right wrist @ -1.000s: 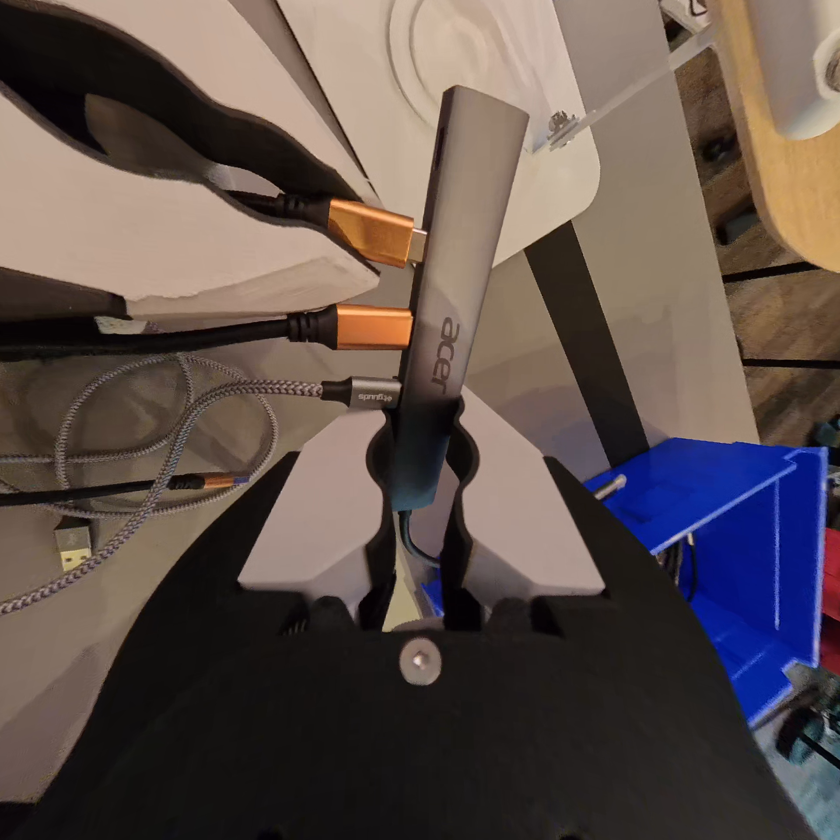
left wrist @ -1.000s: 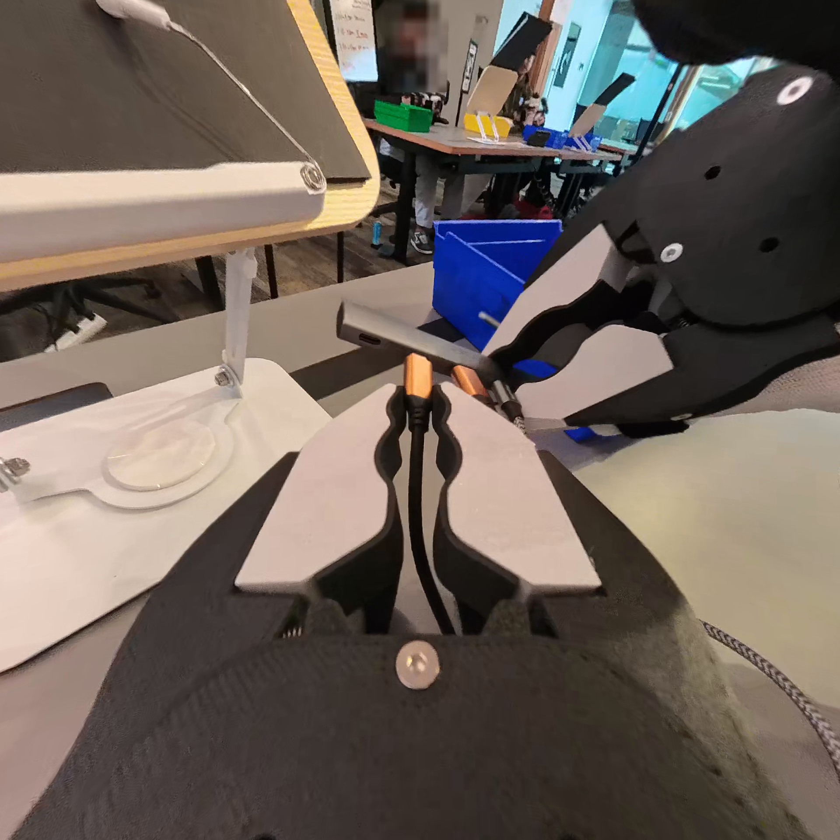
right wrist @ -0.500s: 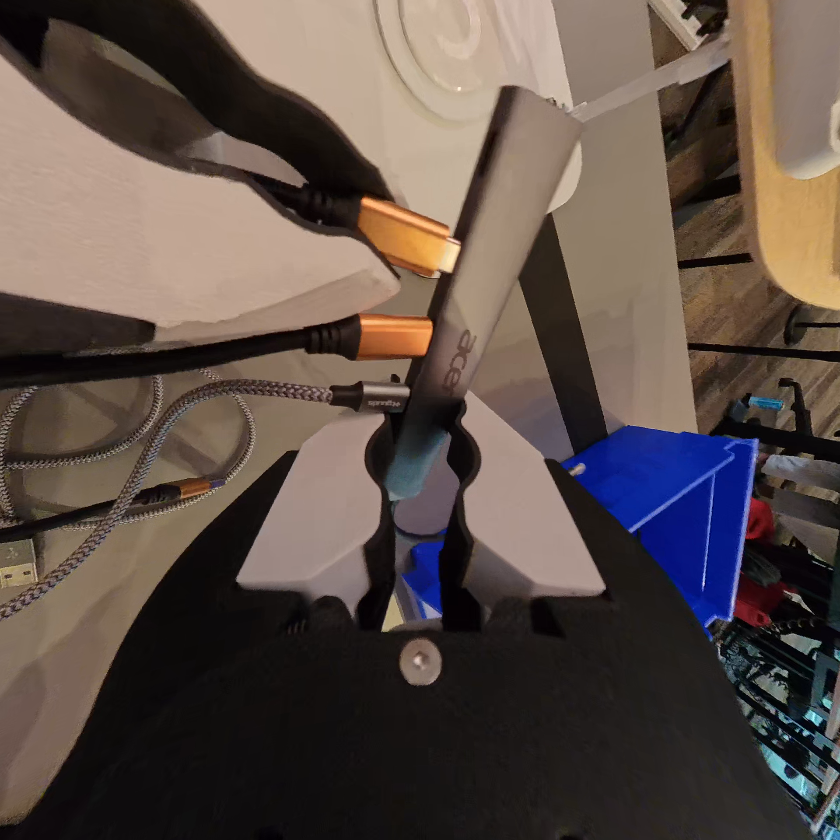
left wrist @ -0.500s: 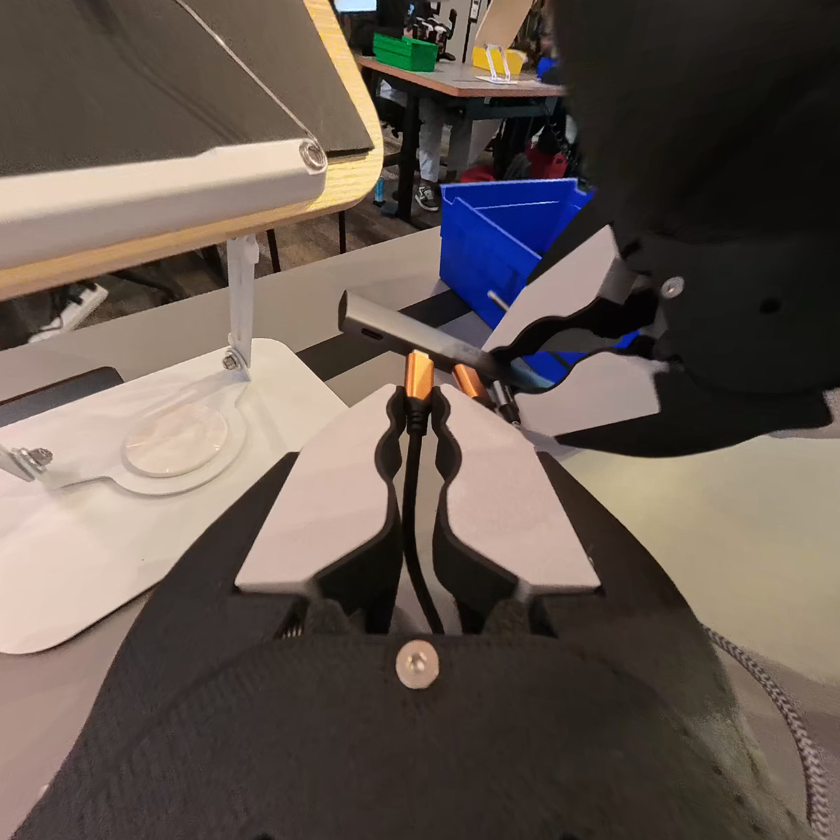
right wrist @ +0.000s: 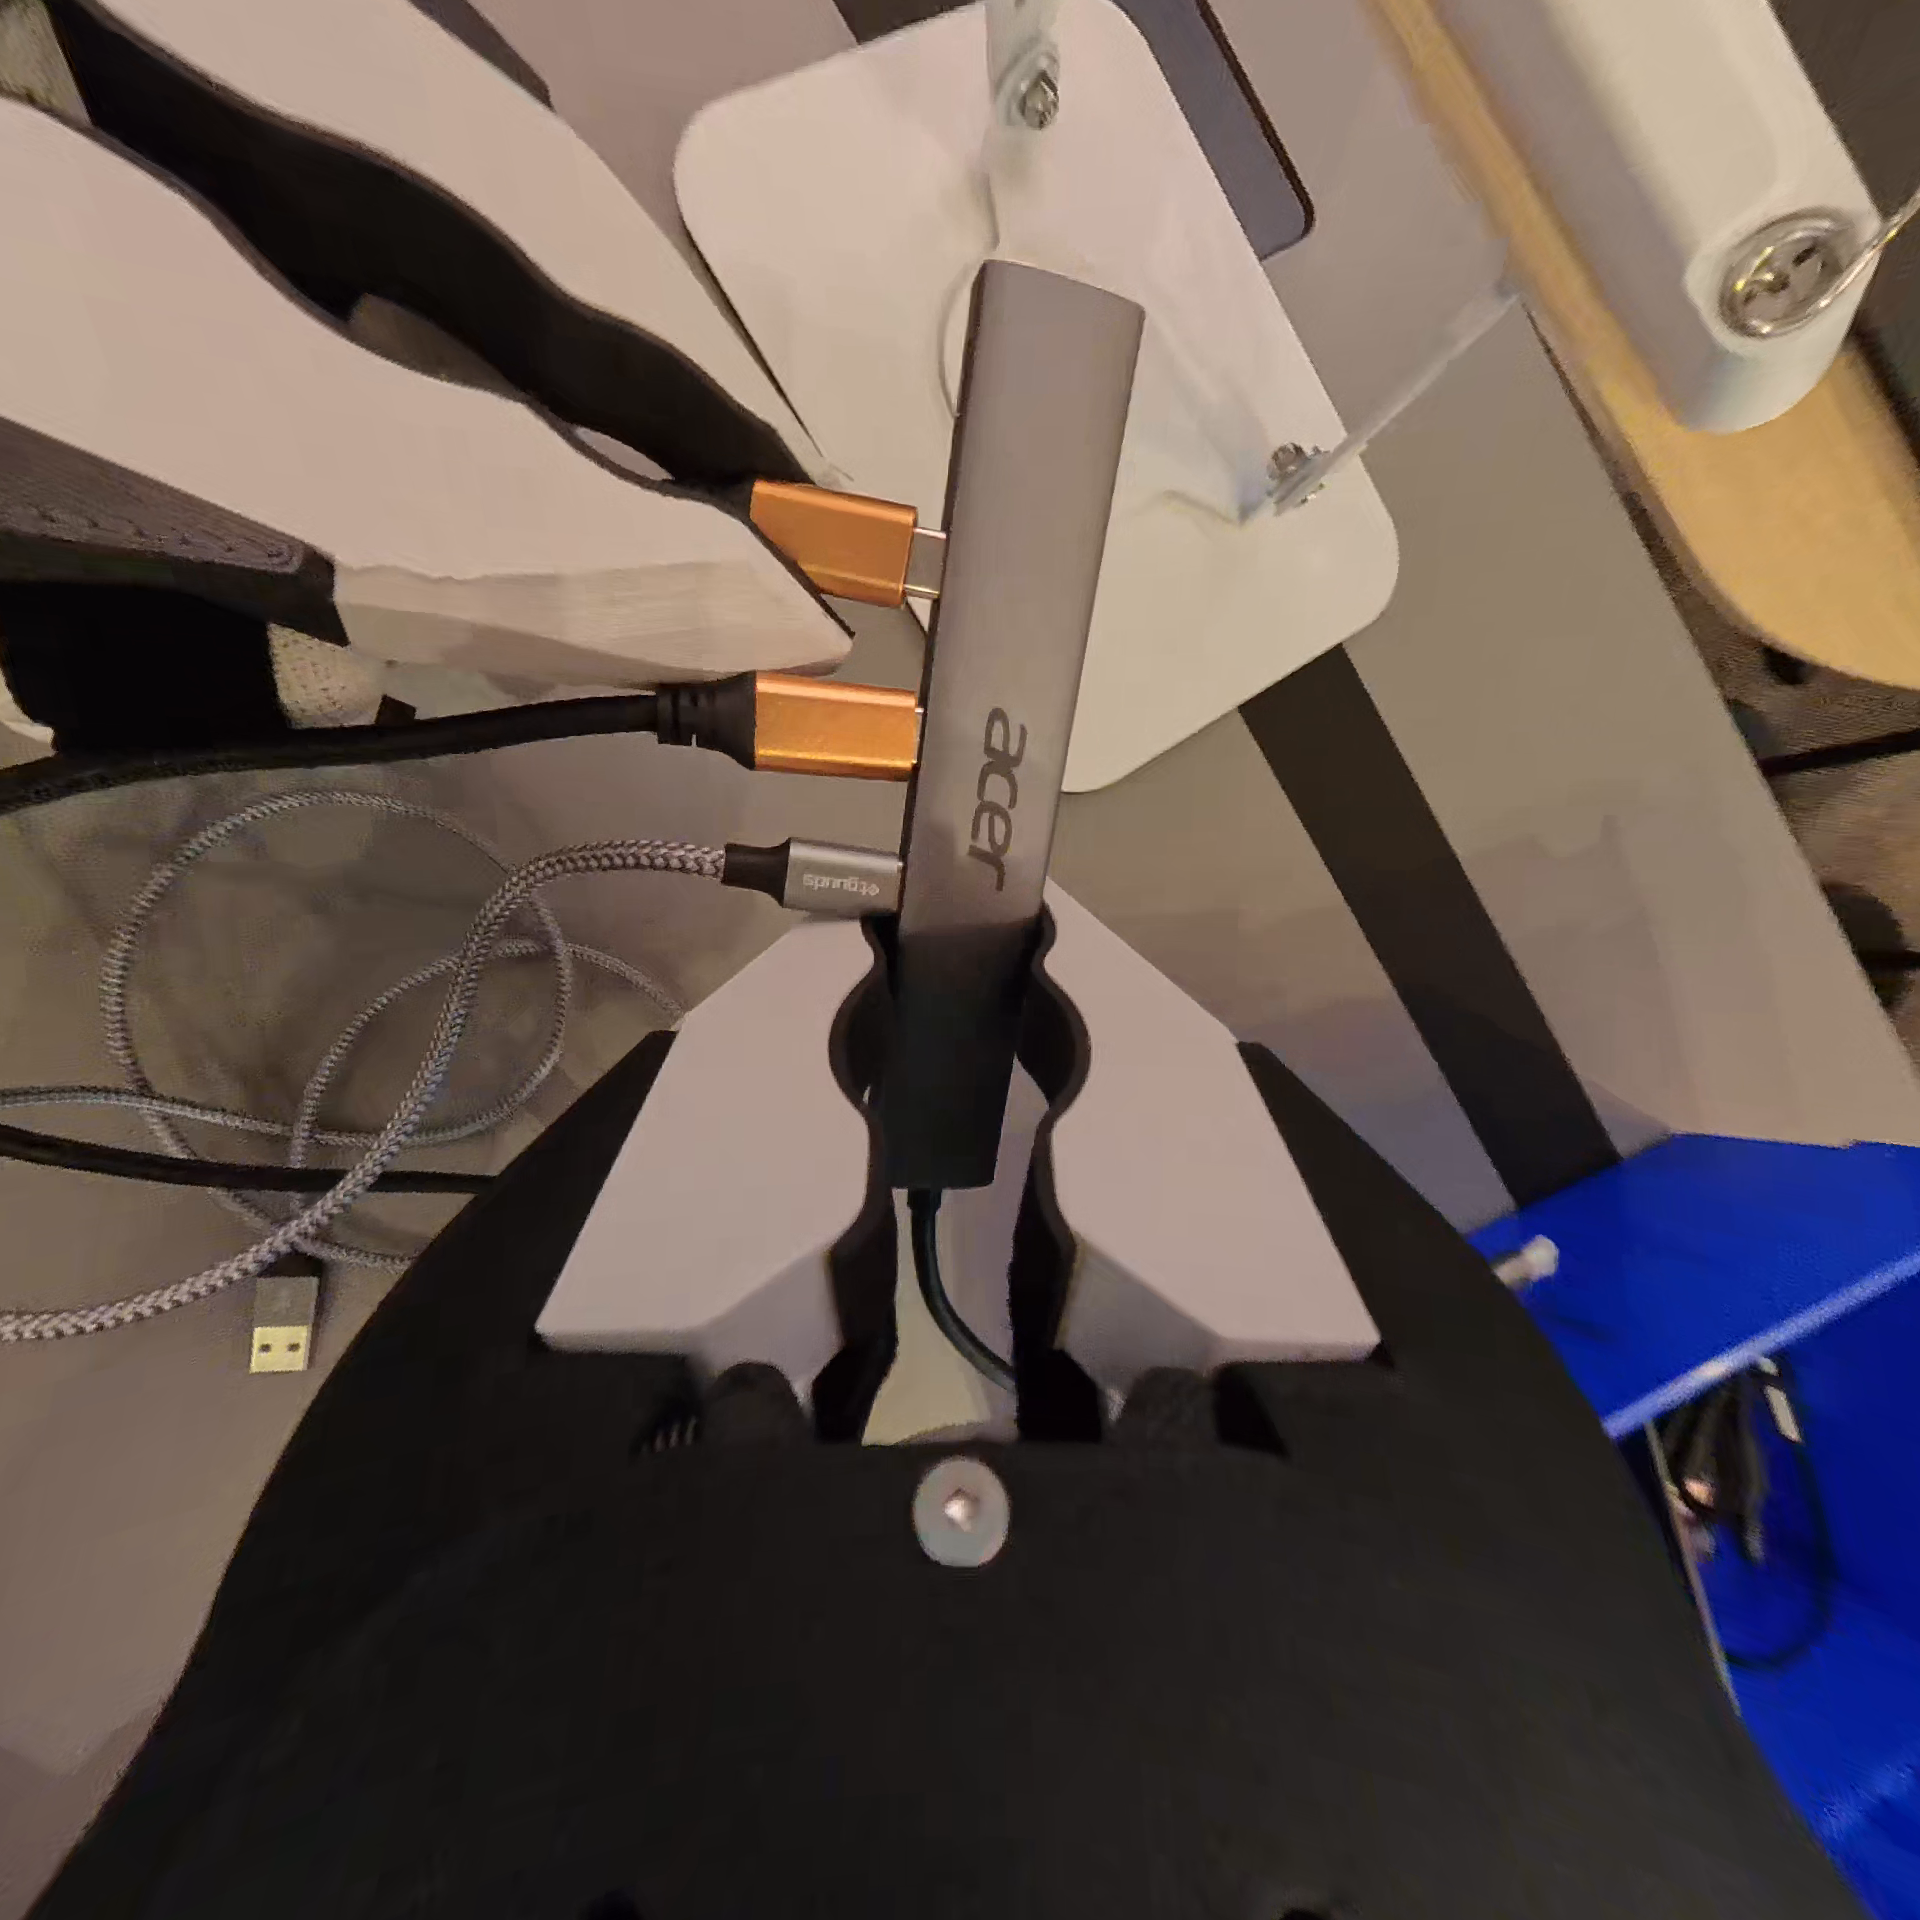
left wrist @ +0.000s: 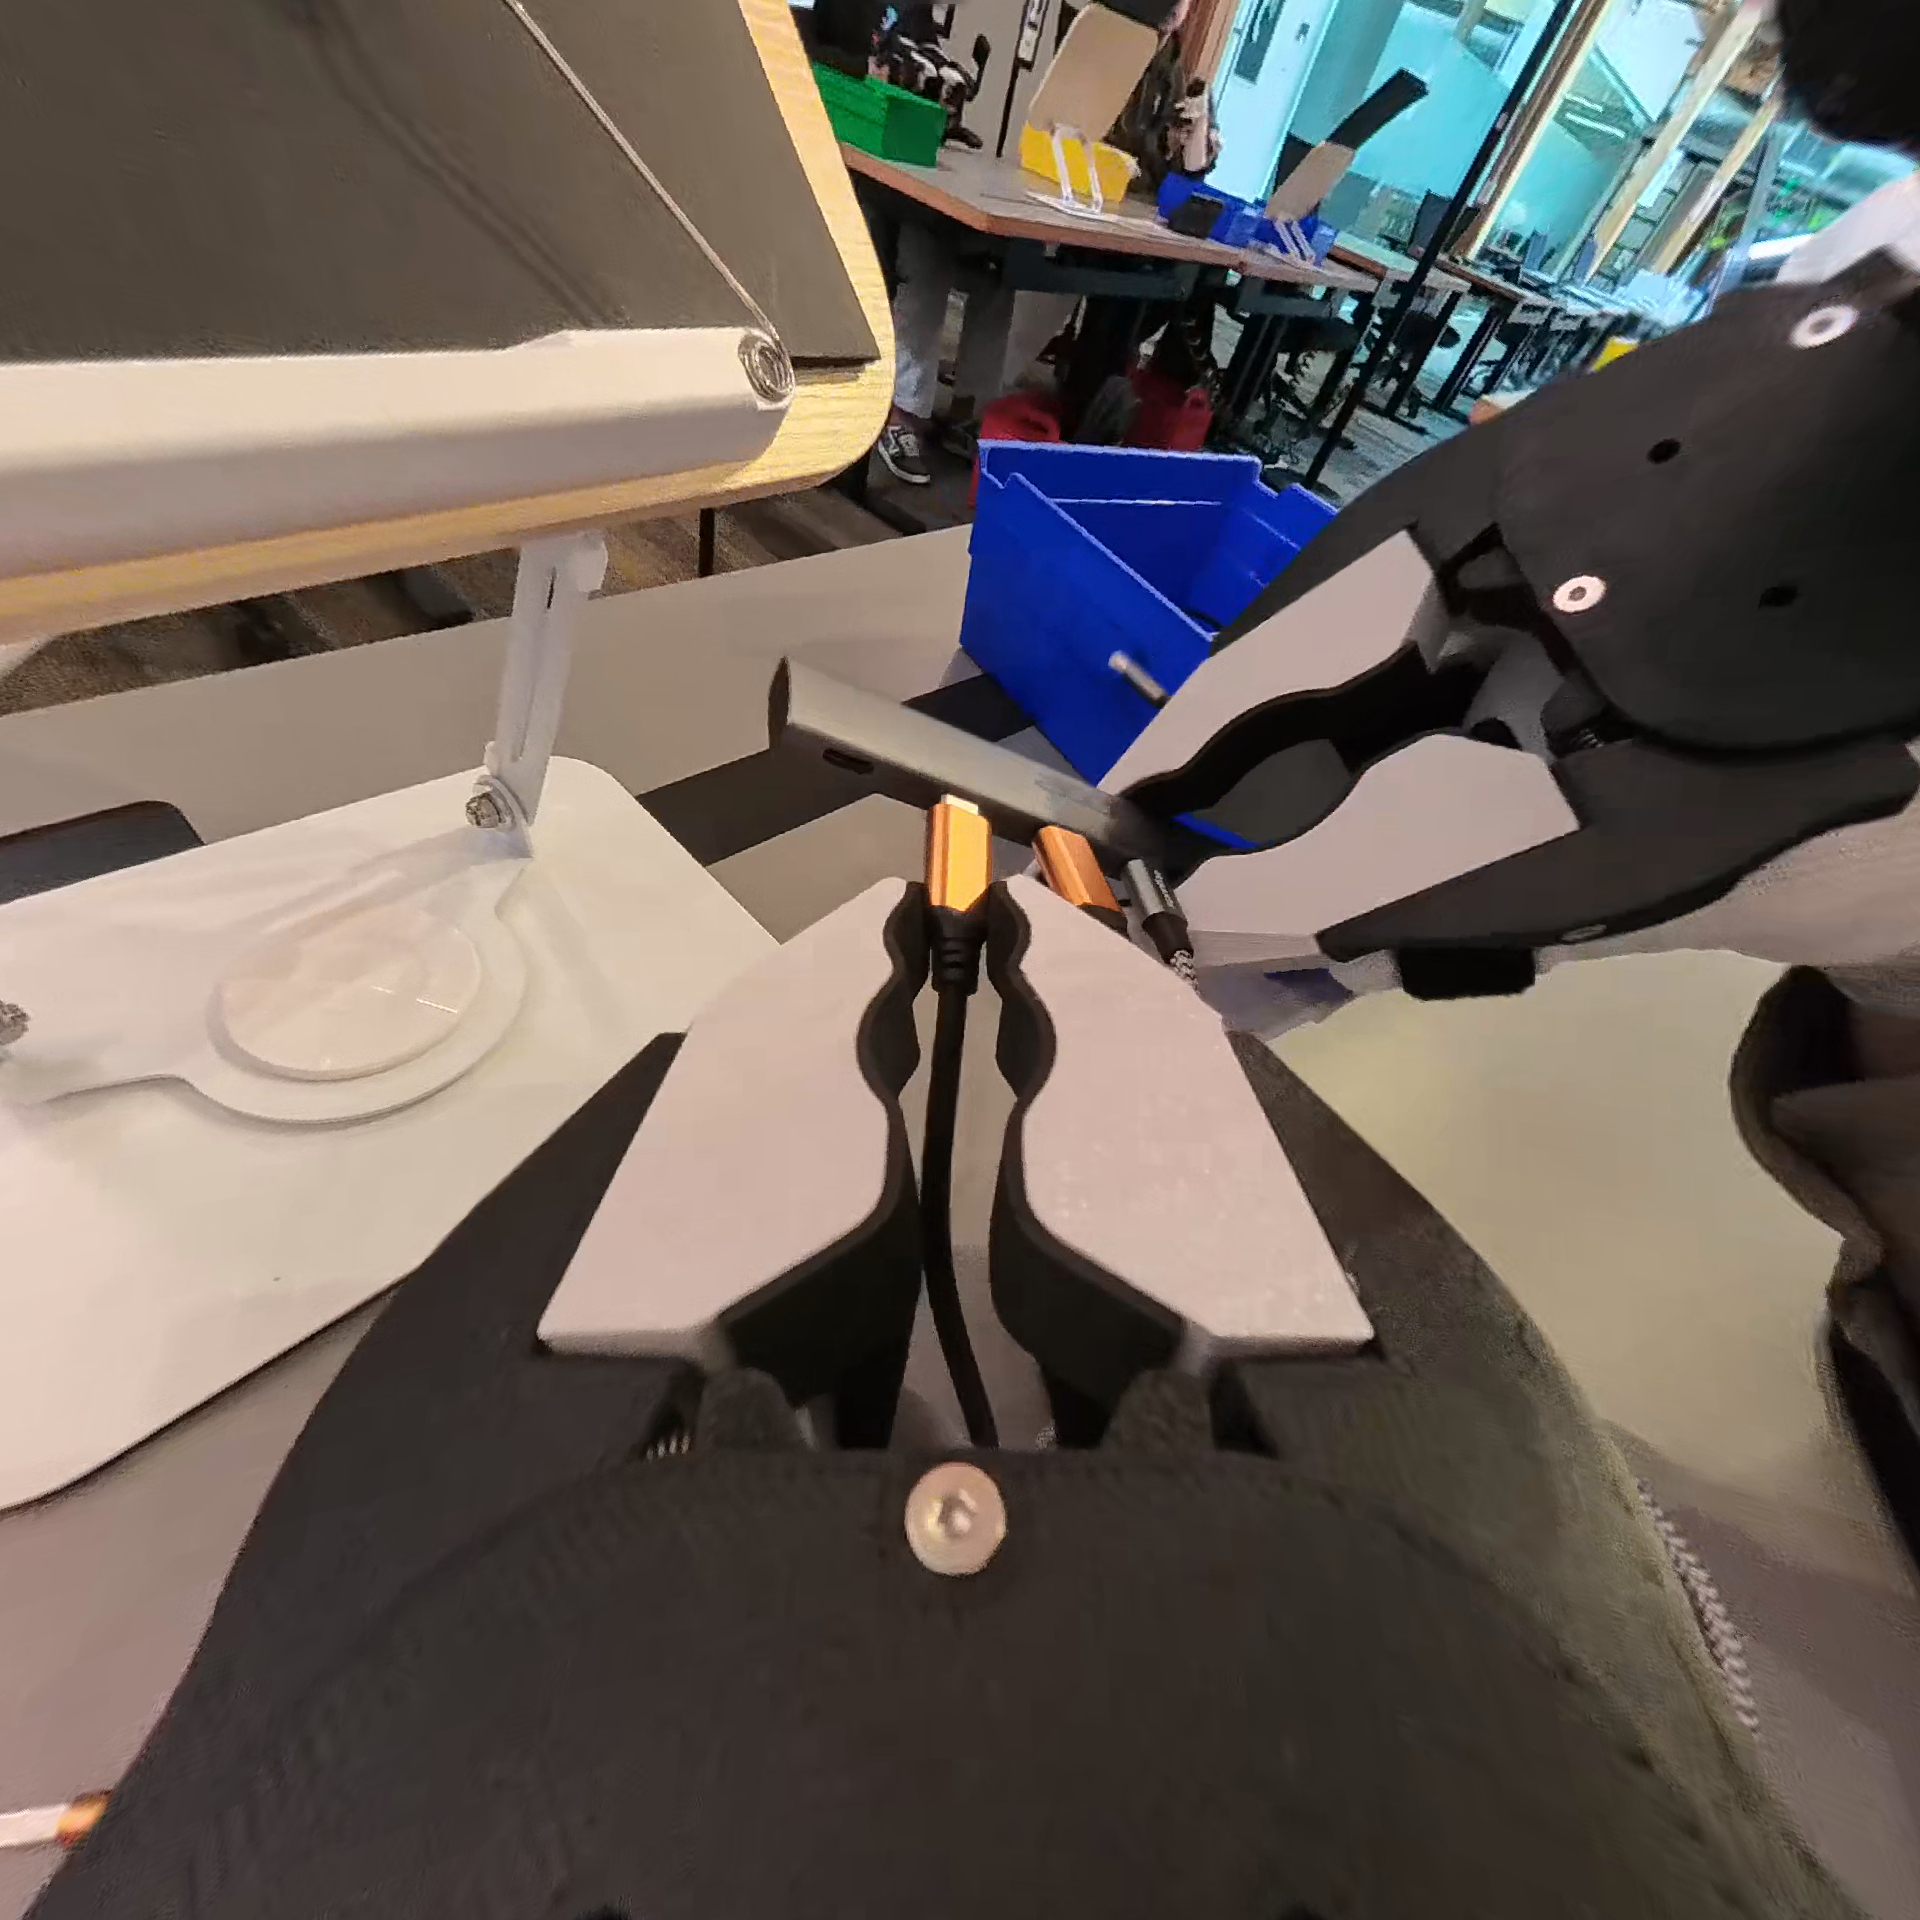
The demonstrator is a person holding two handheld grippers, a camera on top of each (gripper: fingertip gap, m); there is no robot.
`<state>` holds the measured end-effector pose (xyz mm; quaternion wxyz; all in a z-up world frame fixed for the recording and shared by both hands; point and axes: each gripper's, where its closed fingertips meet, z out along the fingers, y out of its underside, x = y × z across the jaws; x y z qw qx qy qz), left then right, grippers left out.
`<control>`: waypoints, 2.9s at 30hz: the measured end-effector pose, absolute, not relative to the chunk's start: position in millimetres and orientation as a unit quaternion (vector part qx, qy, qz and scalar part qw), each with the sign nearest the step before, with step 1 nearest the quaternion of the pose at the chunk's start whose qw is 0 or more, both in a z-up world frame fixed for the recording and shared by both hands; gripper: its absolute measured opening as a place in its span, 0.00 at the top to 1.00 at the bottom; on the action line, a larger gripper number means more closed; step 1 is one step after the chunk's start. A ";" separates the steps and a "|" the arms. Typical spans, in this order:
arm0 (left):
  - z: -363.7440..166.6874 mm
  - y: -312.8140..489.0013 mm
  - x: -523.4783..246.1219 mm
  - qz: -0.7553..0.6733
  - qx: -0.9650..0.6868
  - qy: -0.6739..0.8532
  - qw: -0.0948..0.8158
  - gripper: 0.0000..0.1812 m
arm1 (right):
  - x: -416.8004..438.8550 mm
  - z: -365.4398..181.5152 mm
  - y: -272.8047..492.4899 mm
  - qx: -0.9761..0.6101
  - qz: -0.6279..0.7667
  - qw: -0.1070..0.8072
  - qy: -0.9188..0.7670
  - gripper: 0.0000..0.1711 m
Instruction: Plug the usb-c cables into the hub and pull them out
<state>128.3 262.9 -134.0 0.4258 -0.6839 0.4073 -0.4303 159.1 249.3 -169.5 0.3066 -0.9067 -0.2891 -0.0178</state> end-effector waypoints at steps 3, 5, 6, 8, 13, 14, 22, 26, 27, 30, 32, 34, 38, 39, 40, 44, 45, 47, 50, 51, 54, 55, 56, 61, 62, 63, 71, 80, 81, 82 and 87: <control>-134.2 263.4 127.9 -0.427 -0.683 0.411 0.428 0.94 | 153.5 -171.4 249.4 -0.906 0.038 0.317 -0.277 0.90; -134.4 262.9 127.6 -0.431 -0.683 0.415 0.420 0.94 | 148.8 -173.2 247.7 -0.905 0.078 0.318 -0.273 0.90; -134.7 262.9 127.6 -0.430 -0.682 0.415 0.421 0.94 | 147.7 -173.4 247.6 -0.903 0.091 0.321 -0.271 0.90; -136.8 260.8 129.0 -0.429 -0.682 0.418 0.419 0.94 | 146.9 -177.1 244.9 -0.904 0.115 0.313 -0.266 0.90; -138.4 260.4 129.3 -0.427 -0.686 0.425 0.407 0.94 | 147.4 -177.9 246.4 -0.900 0.117 0.319 -0.273 0.91; -139.7 261.1 128.5 -0.423 -0.690 0.427 0.403 0.94 | 148.5 -178.7 246.9 -0.903 0.095 0.313 -0.278 0.91; -145.8 264.0 123.0 -0.400 -0.709 0.447 0.371 0.94 | 157.5 -175.9 252.2 -0.905 -0.053 0.289 -0.307 0.91; -150.9 261.4 122.4 -0.400 -0.713 0.460 0.346 0.94 | 163.6 -175.6 251.1 -0.901 -0.115 0.267 -0.321 0.91; -151.8 261.3 122.1 -0.401 -0.714 0.461 0.343 0.94 | 164.0 -176.2 251.5 -0.900 -0.124 0.264 -0.323 0.91; -150.4 261.0 120.7 -0.395 -0.714 0.467 0.341 0.94 | 166.2 -174.0 252.1 -0.895 -0.161 0.255 -0.329 0.91; -151.2 261.7 119.5 -0.397 -0.716 0.467 0.335 0.94 | 165.5 -174.0 253.0 -0.893 -0.169 0.254 -0.331 0.91; -155.9 262.3 118.8 -0.384 -0.720 0.473 0.332 0.94 | 166.8 -177.4 253.6 -0.891 -0.187 0.242 -0.335 0.91; -152.1 263.3 117.2 -0.391 -0.721 0.467 0.330 0.94 | 165.0 -173.2 255.3 -0.888 -0.195 0.249 -0.335 0.91; -151.8 263.0 116.7 -0.388 -0.721 0.470 0.329 0.94 | 164.6 -172.6 254.9 -0.887 -0.196 0.249 -0.336 0.91; -152.0 263.2 116.4 -0.385 -0.721 0.473 0.330 0.94 | 164.5 -172.5 255.2 -0.886 -0.197 0.250 -0.337 0.91; -155.1 264.8 116.2 -0.375 -0.721 0.476 0.335 0.94 | 163.6 -175.3 255.8 -0.886 -0.192 0.249 -0.340 0.91; -153.6 264.8 116.7 -0.371 -0.718 0.479 0.342 0.94 | 163.7 -174.8 255.4 -0.887 -0.186 0.251 -0.339 0.91; -152.8 264.4 118.2 -0.355 -0.710 0.490 0.360 0.94 | 165.1 -174.8 254.0 -0.889 -0.183 0.250 -0.337 0.91; -151.2 264.5 121.4 -0.321 -0.688 0.511 0.403 0.94 | 165.8 -180.5 251.0 -0.899 -0.148 0.247 -0.330 0.91; -147.7 264.0 122.7 -0.311 -0.676 0.518 0.423 0.94 | 165.1 -181.5 250.1 -0.902 -0.129 0.252 -0.326 0.91; -137.6 262.9 123.9 -0.277 -0.650 0.533 0.465 0.93 | 161.7 -179.2 248.2 -0.907 -0.081 0.267 -0.316 0.91; -134.0 262.4 124.4 -0.270 -0.637 0.538 0.481 0.93 | 160.1 -179.4 247.3 -0.908 -0.068 0.269 -0.315 0.91; -132.2 262.0 124.7 -0.267 -0.628 0.541 0.491 0.93 | 158.2 -179.9 246.6 -0.909 -0.051 0.271 -0.311 0.91; -117.7 258.3 126.4 -0.231 -0.563 0.559 0.563 0.93 | 149.3 -178.4 242.9 -0.907 0.026 0.288 -0.305 0.91; -115.0 257.4 126.4 -0.228 -0.553 0.560 0.574 0.93 | 147.4 -177.9 241.9 -0.906 0.037 0.290 -0.306 0.91; -112.9 255.8 126.5 -0.229 -0.542 0.562 0.581 0.93 | 144.3 -178.3 240.2 -0.905 0.052 0.289 -0.308 0.91; -108.1 255.1 124.8 -0.162 -0.498 0.576 0.628 0.93 | 140.7 -178.9 237.8 -0.905 0.040 0.278 -0.319 0.90; -100.2 250.9 124.0 -0.126 -0.463 0.575 0.663 0.93 | 140.1 -173.2 234.4 -0.905 0.038 0.278 -0.319 0.91; -99.4 250.8 123.6 -0.119 -0.463 0.576 0.663 0.93 | 141.1 -172.2 234.4 -0.905 0.029 0.277 -0.320 0.91; -99.6 250.9 123.8 -0.116 -0.467 0.578 0.659 0.93 | 142.7 -171.9 234.3 -0.906 0.016 0.274 -0.322 0.91; -96.8 251.0 122.8 -0.119 -0.482 0.580 0.646 0.93 | 144.3 -169.1 235.5 -0.904 -0.031 0.267 -0.333 0.90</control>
